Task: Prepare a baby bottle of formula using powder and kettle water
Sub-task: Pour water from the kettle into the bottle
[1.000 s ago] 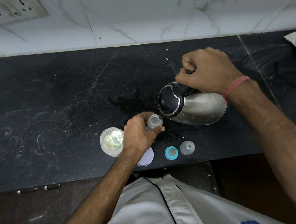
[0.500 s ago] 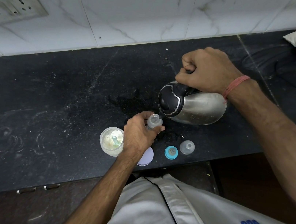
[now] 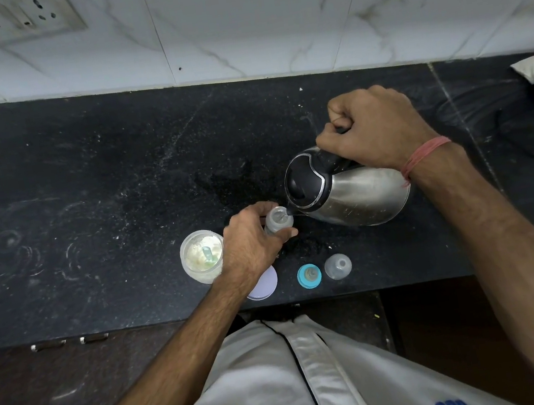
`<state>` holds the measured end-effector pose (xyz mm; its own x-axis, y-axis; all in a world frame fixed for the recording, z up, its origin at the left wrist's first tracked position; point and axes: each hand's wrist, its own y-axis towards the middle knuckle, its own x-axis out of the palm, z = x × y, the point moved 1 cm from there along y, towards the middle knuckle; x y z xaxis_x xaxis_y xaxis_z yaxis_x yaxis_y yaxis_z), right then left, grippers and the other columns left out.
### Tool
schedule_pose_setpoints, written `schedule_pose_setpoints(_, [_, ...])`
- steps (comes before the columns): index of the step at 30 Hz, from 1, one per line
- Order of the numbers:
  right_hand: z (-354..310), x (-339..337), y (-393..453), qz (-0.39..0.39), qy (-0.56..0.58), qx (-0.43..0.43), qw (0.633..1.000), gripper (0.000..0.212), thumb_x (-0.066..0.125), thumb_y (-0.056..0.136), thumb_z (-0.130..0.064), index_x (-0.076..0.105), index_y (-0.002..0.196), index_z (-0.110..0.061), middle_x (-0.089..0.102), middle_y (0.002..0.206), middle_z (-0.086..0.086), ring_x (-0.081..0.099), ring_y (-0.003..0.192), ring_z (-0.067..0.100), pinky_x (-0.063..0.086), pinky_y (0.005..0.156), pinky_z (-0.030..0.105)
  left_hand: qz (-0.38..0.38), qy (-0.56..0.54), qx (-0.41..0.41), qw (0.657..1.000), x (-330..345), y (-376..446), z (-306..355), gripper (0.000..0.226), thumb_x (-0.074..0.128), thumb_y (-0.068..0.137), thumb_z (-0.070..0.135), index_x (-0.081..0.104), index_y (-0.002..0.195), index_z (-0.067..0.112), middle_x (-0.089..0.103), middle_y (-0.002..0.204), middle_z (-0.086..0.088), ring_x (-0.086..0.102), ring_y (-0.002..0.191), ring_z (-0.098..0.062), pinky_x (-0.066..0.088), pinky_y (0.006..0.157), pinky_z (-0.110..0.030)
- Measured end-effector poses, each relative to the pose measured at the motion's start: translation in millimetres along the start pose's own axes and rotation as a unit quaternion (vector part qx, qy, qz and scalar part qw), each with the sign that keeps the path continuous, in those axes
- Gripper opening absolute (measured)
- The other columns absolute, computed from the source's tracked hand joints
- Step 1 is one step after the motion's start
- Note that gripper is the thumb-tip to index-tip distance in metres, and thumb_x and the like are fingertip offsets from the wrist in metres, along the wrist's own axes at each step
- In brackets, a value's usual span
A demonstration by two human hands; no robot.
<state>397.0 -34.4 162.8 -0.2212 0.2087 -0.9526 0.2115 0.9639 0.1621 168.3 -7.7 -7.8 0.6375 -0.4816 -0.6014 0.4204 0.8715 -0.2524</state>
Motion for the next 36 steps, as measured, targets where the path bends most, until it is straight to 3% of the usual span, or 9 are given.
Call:
schedule_pose_setpoints(4, [-0.7,-1.0,0.1,0.0,-0.001,0.0,1.0,0.039,0.064,0.089,-0.031,0.037,0.063,-0.018,0.043,0.055,-0.006,0.039,0.054,0.012,0.048,0.093,0.042,0.001,-0.001,-0.001,1.0,0.1,0.1,0.1,0.062,0.099,0.078,0.047,0.074,0.133,0.034,0.079,0.115,0.015,0.07,0.102,0.0,0.039,0.074,-0.004])
schedule_pose_setpoints(19, [-3.3,-2.5,0.5,-0.01,-0.005,0.007,1.0,0.037,0.062,0.087,-0.034,0.039,0.064,-0.016,0.041,0.054,-0.006,0.039,0.055,0.013,0.052,0.096,0.048,0.006,0.0,-0.004,1.0,0.8,-0.4,1.1,0.063,0.099,0.079,0.046,0.074,0.135,0.032,0.079,0.117,0.013,0.069,0.1,-0.002,0.038,0.071,-0.005])
schedule_pose_setpoints(27, [-2.2,-2.6,1.6,-0.011,0.001,0.004,1.0,0.035,0.063,0.088,-0.034,0.041,0.066,-0.018,0.046,0.056,-0.006,0.043,0.057,0.012,0.05,0.096,0.046,0.006,0.003,-0.002,1.0,0.0,-0.7,2.4,0.063,0.099,0.079,0.046,0.074,0.135,0.032,0.079,0.119,0.013,0.069,0.102,-0.002,0.039,0.072,-0.006])
schedule_pose_setpoints(31, [-2.4,-1.1,2.4,-0.012,-0.001,0.005,1.0,0.034,0.063,0.087,-0.035,0.041,0.066,-0.02,0.05,0.058,-0.006,0.045,0.059,0.011,0.05,0.094,0.045,0.003,0.001,-0.003,1.0,-0.1,-0.5,2.7,0.065,0.099,0.079,0.046,0.074,0.137,0.031,0.079,0.121,0.012,0.07,0.104,-0.004,0.045,0.078,-0.014])
schedule_pose_setpoints(36, [-2.6,0.0,2.4,-0.011,-0.004,-0.001,1.0,0.034,0.064,0.087,-0.034,0.041,0.066,-0.019,0.049,0.057,-0.006,0.044,0.058,0.011,0.047,0.09,0.041,0.003,-0.001,-0.005,1.0,-0.8,-1.2,2.9,0.062,0.099,0.078,0.046,0.075,0.134,0.034,0.079,0.114,0.014,0.068,0.098,-0.001,0.04,0.073,-0.007])
